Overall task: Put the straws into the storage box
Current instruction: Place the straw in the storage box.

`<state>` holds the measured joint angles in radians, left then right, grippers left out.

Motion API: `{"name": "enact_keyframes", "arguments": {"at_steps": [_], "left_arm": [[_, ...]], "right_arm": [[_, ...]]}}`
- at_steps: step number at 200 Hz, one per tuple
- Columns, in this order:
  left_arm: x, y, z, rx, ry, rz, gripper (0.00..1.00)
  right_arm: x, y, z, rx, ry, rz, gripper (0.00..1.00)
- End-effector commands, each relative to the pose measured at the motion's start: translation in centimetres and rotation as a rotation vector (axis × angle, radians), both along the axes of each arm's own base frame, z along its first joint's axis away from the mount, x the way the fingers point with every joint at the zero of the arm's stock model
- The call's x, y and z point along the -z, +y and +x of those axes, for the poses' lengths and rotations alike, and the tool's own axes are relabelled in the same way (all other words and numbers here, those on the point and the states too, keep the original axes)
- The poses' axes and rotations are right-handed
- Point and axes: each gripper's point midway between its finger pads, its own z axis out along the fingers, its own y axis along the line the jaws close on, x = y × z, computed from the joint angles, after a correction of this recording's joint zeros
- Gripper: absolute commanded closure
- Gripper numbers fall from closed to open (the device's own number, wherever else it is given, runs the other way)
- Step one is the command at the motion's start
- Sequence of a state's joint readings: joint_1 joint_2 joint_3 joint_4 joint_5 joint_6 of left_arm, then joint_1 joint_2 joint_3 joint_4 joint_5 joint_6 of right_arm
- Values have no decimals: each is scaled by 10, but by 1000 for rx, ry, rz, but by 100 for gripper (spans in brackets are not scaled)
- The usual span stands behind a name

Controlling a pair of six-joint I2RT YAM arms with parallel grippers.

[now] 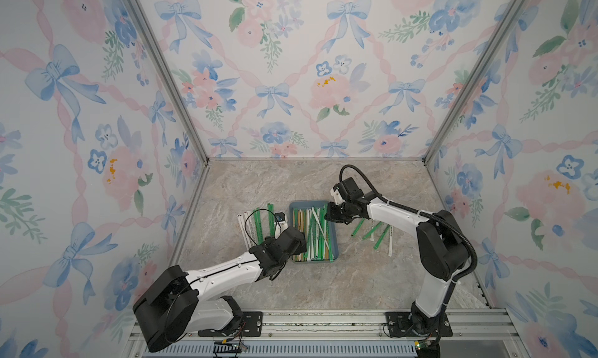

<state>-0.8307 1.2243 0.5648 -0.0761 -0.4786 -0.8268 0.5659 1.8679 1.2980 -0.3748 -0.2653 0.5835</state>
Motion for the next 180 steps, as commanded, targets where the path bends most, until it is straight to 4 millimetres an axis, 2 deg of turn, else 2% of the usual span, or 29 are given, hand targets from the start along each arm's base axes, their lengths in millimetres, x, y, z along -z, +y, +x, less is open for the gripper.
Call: {"name": "enact_keyframes", "arguments": {"at_steps": [1,34,81,113,136,160,170,174,176,180], "left_arm": [[3,15,0,-23,-7,35,2],[10,24,0,-37,20,19,4],[14,24,-2,-33,37,12,8],[13,27,-1,-41,32,12,9],[12,26,-2,-41,32,1,11],[12,25,-3,-35,35,-4,12],[13,25,-3,-33,37,-4,13],[13,25,-3,-32,37,-4,13],[13,25,-3,-33,37,-5,13],[13,25,-3,-31,36,-4,13]], "right_arm": [[-9,12,13,-14,-48,23,88],[-7,15,17,-22,-57,17,88],[-3,18,23,-21,-44,13,88],[7,13,17,-31,-32,-24,68],[-12,7,17,-19,-82,10,55],[-46,-16,11,-1,-178,-7,43],[-53,-37,8,21,-210,-68,40],[-52,-48,7,34,-215,-107,39],[-59,-54,6,45,-235,-119,39],[-61,-67,5,63,-243,-160,38]]}}
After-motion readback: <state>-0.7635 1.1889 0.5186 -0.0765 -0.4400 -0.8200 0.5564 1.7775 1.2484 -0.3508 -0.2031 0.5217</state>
